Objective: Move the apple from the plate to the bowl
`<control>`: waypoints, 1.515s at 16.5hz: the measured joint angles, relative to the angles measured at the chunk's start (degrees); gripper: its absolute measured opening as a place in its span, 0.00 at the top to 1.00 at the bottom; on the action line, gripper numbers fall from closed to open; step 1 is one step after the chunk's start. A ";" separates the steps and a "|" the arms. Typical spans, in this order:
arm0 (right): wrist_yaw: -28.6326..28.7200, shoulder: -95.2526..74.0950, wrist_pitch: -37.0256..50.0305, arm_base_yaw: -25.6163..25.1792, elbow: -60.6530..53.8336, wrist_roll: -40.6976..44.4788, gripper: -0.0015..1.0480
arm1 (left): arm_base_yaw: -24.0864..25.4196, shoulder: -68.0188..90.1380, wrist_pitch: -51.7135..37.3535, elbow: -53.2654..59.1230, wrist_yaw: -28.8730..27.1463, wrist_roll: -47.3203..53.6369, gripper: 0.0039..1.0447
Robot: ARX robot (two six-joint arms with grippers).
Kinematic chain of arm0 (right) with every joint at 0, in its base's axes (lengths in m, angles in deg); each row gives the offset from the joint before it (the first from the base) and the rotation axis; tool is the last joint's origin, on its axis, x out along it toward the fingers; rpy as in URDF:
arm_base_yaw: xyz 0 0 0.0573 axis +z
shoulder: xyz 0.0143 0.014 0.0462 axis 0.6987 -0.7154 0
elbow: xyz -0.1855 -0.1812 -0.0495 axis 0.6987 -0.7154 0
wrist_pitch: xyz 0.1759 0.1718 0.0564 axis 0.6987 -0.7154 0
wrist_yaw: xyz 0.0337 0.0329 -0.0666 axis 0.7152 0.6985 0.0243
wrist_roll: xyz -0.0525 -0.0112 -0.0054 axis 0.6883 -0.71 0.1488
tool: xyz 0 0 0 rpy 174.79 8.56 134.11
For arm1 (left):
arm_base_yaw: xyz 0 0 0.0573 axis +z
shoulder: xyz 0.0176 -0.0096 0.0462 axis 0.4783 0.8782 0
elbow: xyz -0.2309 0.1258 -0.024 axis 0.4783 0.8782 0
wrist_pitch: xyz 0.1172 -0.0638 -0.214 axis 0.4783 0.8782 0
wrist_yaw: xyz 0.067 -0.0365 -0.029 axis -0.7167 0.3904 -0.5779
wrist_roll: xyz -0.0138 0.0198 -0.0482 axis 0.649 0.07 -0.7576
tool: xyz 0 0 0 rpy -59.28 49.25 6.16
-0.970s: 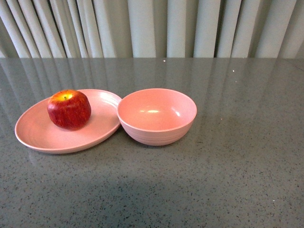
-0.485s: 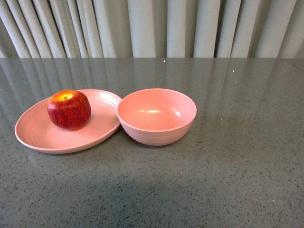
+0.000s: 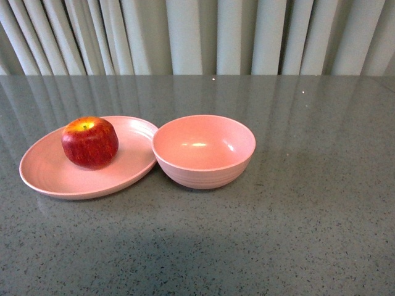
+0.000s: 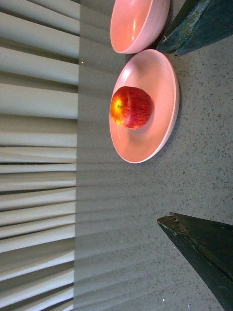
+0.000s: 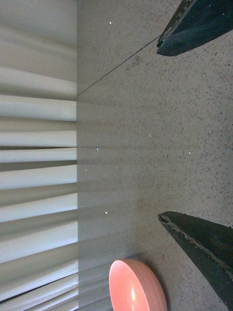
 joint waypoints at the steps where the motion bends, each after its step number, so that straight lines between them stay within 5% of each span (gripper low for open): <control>1: 0.00 0.00 0.00 0.00 0.00 0.00 0.06 | 0.00 0.00 0.00 0.00 0.02 0.00 0.06; 4: 0.00 0.00 0.00 0.00 0.00 0.00 0.06 | -0.04 0.13 0.72 -0.07 -0.33 -0.07 0.06; 5: -0.07 0.00 -0.02 0.00 0.00 0.04 0.06 | -2.62 5.49 11.98 -4.17 -6.27 -2.93 0.06; 7: -0.09 0.00 0.07 0.00 0.00 0.04 0.06 | -3.50 11.65 17.14 -8.41 -9.03 -5.51 0.06; 11: -0.09 0.00 0.00 0.00 0.00 0.04 0.06 | -2.47 22.73 4.28 -13.86 -3.39 -6.23 0.06; 15: -0.07 0.00 0.02 0.00 0.00 0.04 0.06 | -4.81 52.22 -14.80 -28.35 5.18 0.13 0.06; 20: -0.07 0.00 0.00 0.00 0.00 0.04 0.06 | -8.09 80.96 -15.61 -44.30 8.85 7.76 0.06; 25: -0.09 0.00 0.02 0.00 0.00 0.04 0.06 | -8.26 87.97 -15.37 -48.22 9.14 8.57 0.06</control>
